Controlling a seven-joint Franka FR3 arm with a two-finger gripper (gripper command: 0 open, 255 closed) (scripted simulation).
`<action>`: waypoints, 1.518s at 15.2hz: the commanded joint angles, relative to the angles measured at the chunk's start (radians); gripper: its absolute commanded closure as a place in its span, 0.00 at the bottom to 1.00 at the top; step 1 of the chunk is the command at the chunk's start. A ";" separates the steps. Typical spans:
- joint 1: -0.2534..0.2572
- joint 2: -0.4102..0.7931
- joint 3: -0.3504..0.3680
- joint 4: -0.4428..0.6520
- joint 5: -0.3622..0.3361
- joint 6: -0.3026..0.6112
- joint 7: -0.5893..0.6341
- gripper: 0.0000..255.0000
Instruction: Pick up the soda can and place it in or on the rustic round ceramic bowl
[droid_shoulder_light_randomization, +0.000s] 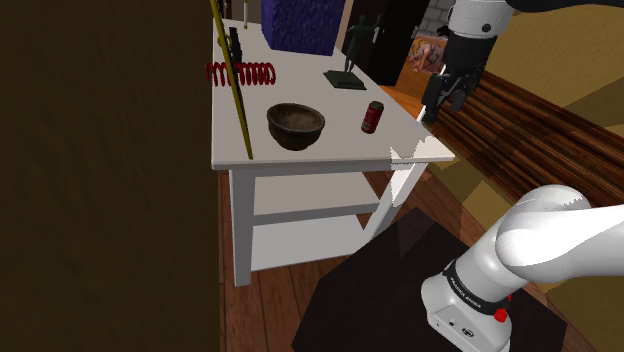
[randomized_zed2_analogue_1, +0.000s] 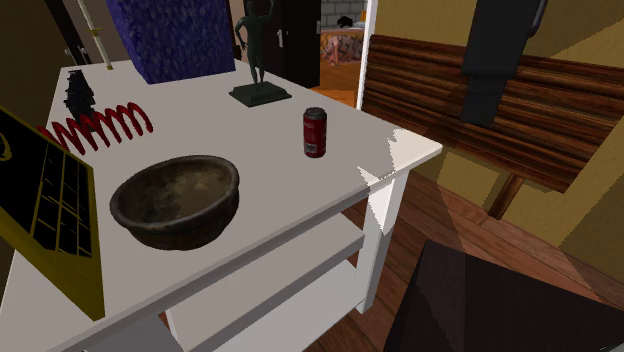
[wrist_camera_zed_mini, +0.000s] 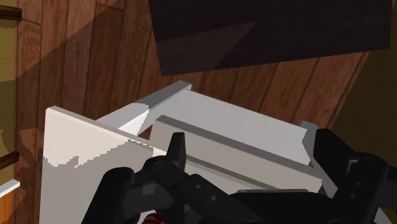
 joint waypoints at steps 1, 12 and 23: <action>0.000 0.000 0.000 0.000 0.000 0.000 0.000 0.00; -0.051 0.318 -0.179 0.083 -0.062 0.289 -0.159 0.00; -0.076 0.715 -0.318 0.328 0.019 0.476 -0.351 0.00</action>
